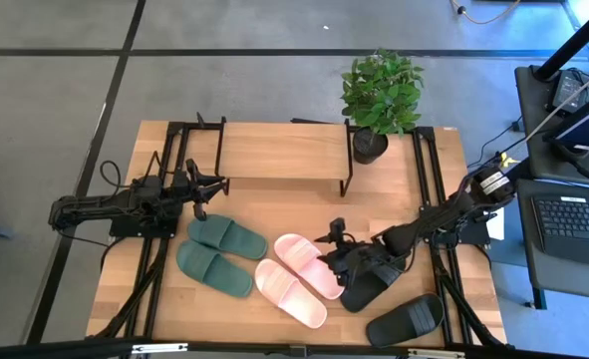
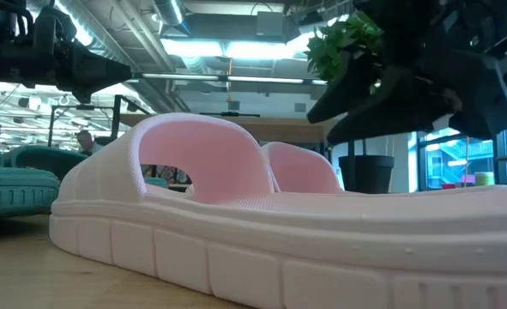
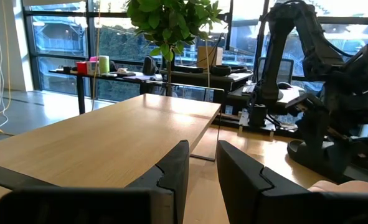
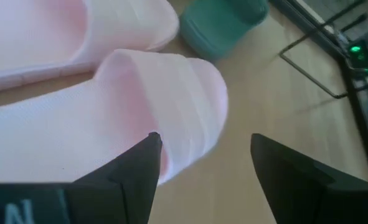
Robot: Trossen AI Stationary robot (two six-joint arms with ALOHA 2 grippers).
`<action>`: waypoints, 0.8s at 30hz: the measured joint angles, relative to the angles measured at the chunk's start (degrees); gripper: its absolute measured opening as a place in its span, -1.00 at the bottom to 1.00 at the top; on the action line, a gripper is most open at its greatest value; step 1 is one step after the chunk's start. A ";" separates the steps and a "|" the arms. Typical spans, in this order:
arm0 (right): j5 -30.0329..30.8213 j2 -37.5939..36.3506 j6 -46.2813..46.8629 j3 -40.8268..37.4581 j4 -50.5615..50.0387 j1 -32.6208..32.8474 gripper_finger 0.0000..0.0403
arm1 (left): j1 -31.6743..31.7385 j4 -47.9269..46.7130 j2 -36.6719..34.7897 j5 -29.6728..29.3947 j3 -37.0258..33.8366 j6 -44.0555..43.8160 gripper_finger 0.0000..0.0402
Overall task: Pick and place slides into the shelf
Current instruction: Put the right pink slide on the shelf
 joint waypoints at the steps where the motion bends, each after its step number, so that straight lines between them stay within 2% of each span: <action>1: -0.89 0.28 0.02 0.00 0.72 0.00 0.22 | 0.00 0.00 0.00 0.00 0.00 0.00 -0.62; 6: -5.59 2.68 -0.03 0.00 3.48 -0.16 0.22 | 0.00 -0.02 0.02 0.00 0.00 0.00 -0.62; 17: -5.62 8.78 -2.46 -0.04 9.47 -3.37 0.21 | -0.02 -0.02 0.00 -0.02 -0.02 0.00 -0.62; 20: -5.52 9.42 -1.15 -0.08 9.37 -3.81 0.13 | -0.01 -0.02 0.00 -0.02 0.00 0.00 -0.62; 24: -5.19 9.42 -1.15 -0.07 9.57 -3.93 -0.11 | 0.00 -0.02 0.00 -0.01 0.00 0.00 -0.62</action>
